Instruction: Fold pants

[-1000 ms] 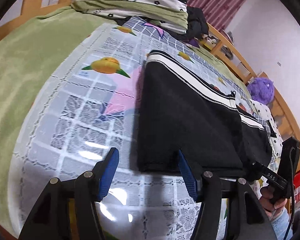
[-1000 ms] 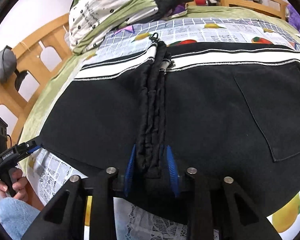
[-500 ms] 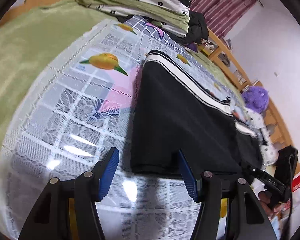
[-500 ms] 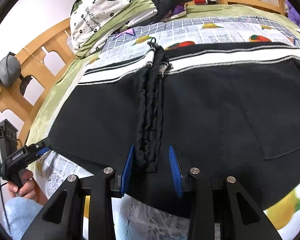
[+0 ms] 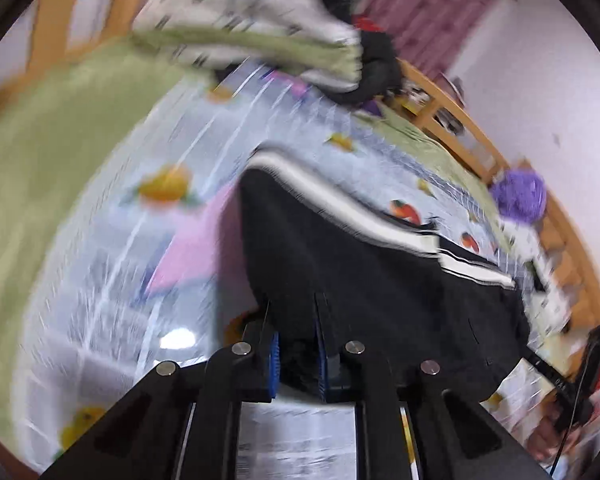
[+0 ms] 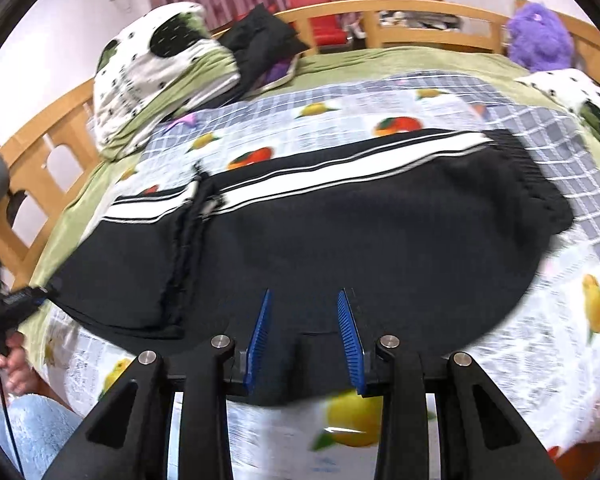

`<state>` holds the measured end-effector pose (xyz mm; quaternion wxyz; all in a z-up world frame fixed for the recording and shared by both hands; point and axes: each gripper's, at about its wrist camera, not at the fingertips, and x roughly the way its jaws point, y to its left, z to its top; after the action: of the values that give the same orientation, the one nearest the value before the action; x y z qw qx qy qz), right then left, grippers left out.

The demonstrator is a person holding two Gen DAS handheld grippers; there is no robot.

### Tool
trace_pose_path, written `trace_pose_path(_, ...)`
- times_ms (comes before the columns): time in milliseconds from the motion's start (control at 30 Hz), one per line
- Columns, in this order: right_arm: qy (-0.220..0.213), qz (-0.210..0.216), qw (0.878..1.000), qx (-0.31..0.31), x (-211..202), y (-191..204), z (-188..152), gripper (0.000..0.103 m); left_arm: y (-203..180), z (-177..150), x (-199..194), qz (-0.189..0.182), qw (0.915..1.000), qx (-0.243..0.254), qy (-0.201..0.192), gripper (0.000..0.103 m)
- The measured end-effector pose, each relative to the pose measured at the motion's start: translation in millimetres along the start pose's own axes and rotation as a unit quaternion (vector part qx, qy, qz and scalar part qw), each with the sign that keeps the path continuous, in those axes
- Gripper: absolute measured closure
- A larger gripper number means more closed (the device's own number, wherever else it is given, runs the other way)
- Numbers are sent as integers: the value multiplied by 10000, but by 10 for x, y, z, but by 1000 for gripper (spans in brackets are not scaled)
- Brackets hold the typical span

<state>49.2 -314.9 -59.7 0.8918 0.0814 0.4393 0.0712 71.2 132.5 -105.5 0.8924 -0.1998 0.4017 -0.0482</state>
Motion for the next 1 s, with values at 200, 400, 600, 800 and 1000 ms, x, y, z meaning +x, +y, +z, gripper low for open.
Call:
trace_pose_path(200,36,-376,9979,517,-167,-527,7,69,-1579,199,-93,257,9829,1820,90,90)
trace_pose_path(400,-213,-399,9951,880,-421,-991,30,64,-2473,-177,328,15,9683,2427,588,90)
trace_pose_path(600,-110,-365,9929,1129,-388,-1188,-18,64,-2591,-828,850,-128,9625,2429,1205,91)
trace_pose_path(800,-38,255,9957,886,-232,-856,72,64,-2355,-807,440,-508,9683,2234,998,64)
trace_pose_path(1000,325,1025,9919,683,154,-315,123,60,-1715,-556,74,138,9809,1910,350,44)
